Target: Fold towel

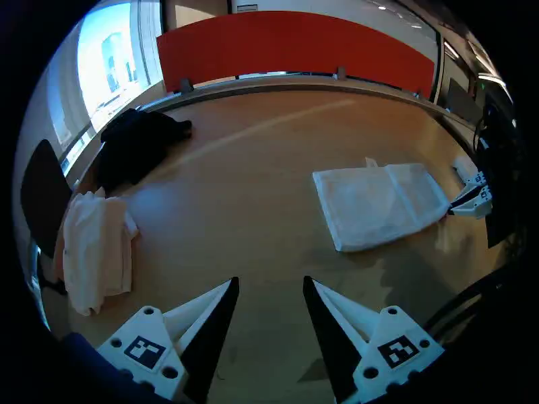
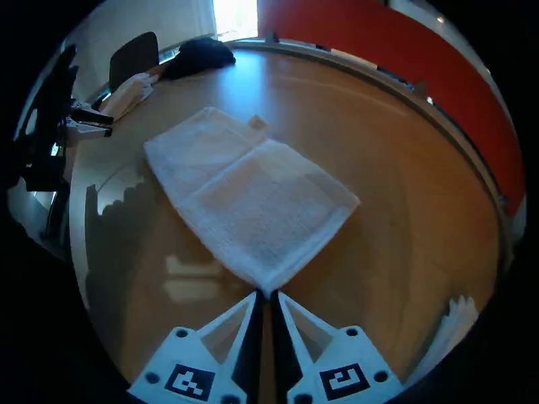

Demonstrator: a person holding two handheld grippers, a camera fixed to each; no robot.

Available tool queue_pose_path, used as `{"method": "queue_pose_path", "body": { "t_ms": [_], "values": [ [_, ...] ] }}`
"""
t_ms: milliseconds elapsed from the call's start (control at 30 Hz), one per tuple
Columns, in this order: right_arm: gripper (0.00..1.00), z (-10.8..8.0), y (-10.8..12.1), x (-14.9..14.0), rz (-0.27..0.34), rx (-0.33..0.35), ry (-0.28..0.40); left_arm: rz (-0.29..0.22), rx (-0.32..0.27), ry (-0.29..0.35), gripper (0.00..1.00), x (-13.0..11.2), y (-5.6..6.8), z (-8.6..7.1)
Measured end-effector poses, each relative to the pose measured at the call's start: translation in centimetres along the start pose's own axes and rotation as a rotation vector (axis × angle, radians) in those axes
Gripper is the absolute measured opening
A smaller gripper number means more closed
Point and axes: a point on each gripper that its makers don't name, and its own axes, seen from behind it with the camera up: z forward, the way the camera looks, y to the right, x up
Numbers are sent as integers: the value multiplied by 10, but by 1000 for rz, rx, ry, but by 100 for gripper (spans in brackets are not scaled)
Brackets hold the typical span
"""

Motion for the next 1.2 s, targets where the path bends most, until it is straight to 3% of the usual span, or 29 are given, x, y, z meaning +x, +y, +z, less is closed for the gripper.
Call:
{"method": "queue_pose_path", "body": {
  "t_ms": [400, 1200],
  "values": [
    [5, -14, 9, 15, -18, -46, 45, 4, -1, 3, 70, 3, -3, 2],
    [5, -92, 44, 68, -43, -193, 170, 15, 1, 18, 70, 15, -1, 3]
  ]
}}
